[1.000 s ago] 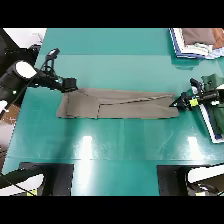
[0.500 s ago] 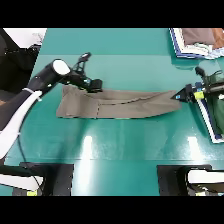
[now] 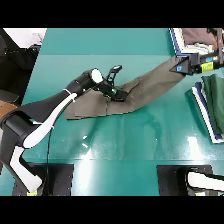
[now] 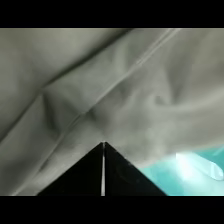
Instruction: Fold the shirts.
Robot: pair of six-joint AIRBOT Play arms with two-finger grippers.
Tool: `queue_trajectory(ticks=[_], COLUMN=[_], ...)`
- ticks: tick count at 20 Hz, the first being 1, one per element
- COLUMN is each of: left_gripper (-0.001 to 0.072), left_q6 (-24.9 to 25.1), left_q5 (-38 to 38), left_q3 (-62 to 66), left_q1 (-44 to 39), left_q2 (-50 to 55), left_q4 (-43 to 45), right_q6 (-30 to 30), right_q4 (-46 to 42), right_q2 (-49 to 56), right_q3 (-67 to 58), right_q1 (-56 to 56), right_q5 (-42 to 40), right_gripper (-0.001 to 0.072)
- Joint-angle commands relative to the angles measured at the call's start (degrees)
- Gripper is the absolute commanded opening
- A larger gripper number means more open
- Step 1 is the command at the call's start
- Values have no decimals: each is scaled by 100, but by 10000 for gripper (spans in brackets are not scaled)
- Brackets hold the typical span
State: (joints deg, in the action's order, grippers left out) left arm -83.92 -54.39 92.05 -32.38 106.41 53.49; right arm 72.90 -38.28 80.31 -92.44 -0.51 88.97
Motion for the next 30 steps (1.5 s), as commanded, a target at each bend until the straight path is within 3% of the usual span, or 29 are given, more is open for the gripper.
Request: queue_trajectory(ticks=[1,5,10,15,20,24,25,28,29,30], left_gripper=[33,33,33,33,34,34,34,34,34,34], left_q6=[-17,-9,33,35,39,37,35,35,39,39], left_q5=[188,321,-79,-229,-404,-560,-621,-872,-970,-1032], left_q3=[72,81,92,92,92,92,92,90,90,90], left_q1=[-157,-144,92,1071,2500,3392,3565,3832,3838,3836], left_q2=[210,210,57,-962,-2194,-2822,-2916,-3016,-3018,-3018], left_q4=[-57,-142,31,601,1427,1530,1528,1528,1534,1530], right_q6=[262,321,319,313,-26,-251,-254,-254,-254,-251], right_q4=[13,13,15,118,142,125,129,164,162,87], right_q2=[149,647,1054,1351,1860,2625,2846,3233,3252,3220], right_q3=[-828,-1606,-2197,-2347,-2293,-2293,-2293,-2293,-2293,-2293], right_q1=[-420,-874,-1333,-1930,-3241,-4465,-4684,-5003,-5005,-4922], right_q5=[153,293,269,101,-918,-2146,-2448,-2914,-2826,-2608], right_gripper=[16,16,16,16,17,21,51,498,541,514])
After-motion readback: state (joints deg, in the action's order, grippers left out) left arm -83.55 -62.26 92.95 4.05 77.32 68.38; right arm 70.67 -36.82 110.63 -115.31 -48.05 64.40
